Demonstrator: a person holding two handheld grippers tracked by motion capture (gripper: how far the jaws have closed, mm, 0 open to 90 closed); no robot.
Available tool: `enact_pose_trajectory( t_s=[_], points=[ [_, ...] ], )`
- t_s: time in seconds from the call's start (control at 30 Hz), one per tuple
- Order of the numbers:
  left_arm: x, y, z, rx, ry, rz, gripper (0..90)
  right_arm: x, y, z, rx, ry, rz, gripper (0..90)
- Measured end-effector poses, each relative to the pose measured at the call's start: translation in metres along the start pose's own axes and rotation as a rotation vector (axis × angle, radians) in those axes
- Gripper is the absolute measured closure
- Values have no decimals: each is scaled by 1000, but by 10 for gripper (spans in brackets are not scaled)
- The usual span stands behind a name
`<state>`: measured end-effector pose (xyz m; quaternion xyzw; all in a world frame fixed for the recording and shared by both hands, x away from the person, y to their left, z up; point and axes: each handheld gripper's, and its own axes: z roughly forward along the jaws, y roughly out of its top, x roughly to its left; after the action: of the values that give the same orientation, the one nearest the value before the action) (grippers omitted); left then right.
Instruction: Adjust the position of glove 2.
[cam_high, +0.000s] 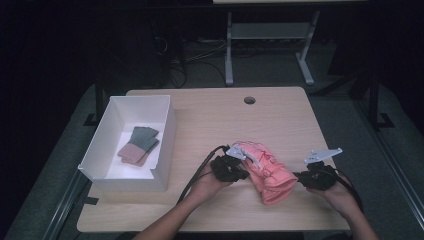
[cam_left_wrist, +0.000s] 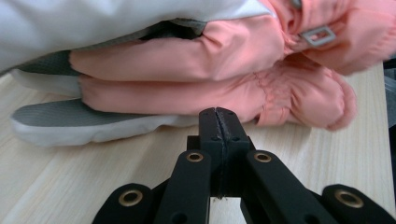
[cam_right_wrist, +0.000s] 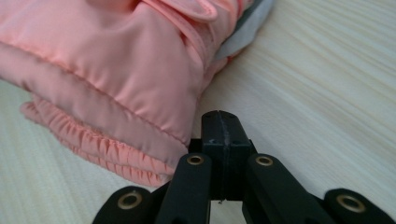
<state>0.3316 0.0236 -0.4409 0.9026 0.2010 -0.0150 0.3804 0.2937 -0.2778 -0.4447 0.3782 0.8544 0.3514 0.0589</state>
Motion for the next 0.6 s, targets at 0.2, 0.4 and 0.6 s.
enact_pose_trajectory(
  t_s=[0.2,0.4,0.6],
  points=[
    [1,-3,1,16,0,1,896,8,3,4,12,41,-43,900],
    [6,-8,-7,15,6,-11,897,24,9,12,30,93,-108,900],
    [11,-15,-10,29,-2,-14,897,42,15,22,48,149,-163,900]
  ],
)
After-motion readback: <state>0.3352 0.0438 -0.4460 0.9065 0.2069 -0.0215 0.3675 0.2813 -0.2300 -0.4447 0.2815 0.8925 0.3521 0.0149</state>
